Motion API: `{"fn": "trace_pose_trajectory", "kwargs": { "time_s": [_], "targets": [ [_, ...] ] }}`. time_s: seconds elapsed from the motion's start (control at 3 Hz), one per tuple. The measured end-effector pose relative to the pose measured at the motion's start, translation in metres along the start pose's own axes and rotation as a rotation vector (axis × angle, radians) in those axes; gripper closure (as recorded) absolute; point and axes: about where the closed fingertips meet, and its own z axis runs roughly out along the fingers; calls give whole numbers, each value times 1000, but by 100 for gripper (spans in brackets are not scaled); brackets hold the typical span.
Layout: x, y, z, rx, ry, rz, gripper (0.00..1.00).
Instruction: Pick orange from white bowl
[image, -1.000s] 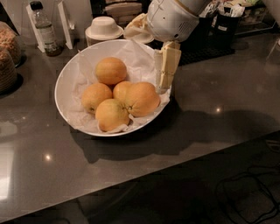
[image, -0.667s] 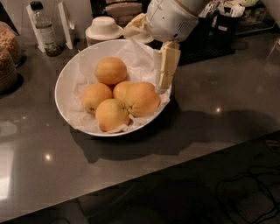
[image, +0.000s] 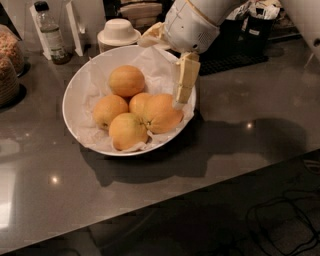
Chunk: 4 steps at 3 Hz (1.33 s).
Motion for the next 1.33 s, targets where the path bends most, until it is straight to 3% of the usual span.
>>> {"fn": "trace_pose_trajectory", "kwargs": {
  "time_s": [0.33,1.33],
  "targets": [
    [4,-6,13,-15,-51,8,0],
    [4,-6,13,-15,-51,8,8]
  ]
}}
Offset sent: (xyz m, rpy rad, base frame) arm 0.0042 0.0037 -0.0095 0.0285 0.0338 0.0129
